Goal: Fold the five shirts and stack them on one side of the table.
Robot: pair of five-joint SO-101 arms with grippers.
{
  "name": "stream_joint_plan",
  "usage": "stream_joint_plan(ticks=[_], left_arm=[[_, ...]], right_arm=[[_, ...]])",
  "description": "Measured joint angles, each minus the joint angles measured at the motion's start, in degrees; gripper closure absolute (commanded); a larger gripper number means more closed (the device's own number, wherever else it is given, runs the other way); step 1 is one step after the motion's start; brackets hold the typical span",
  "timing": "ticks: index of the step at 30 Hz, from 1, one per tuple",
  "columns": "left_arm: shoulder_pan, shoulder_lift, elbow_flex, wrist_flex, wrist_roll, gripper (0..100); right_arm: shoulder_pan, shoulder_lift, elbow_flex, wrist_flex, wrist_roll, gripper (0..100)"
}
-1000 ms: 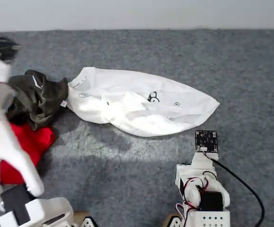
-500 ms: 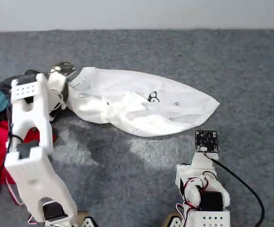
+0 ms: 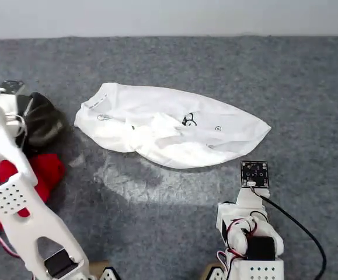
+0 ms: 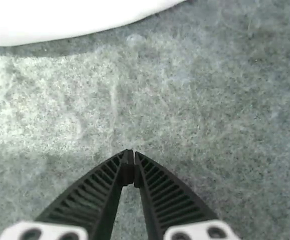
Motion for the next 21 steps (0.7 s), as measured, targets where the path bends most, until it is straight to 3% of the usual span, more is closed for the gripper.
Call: stream_joint_plan(ticks=[12, 21], left_arm=[[1.2, -11.6, -6.1, 2.3, 3.9, 99], [2.8, -28.4, 10.1, 2.3, 3.9, 99]], right_arm=[[0.0, 0.0, 0.0, 0.0, 0.0, 98.9], [0.0, 0.0, 0.0, 0.0, 0.0, 98.9]])
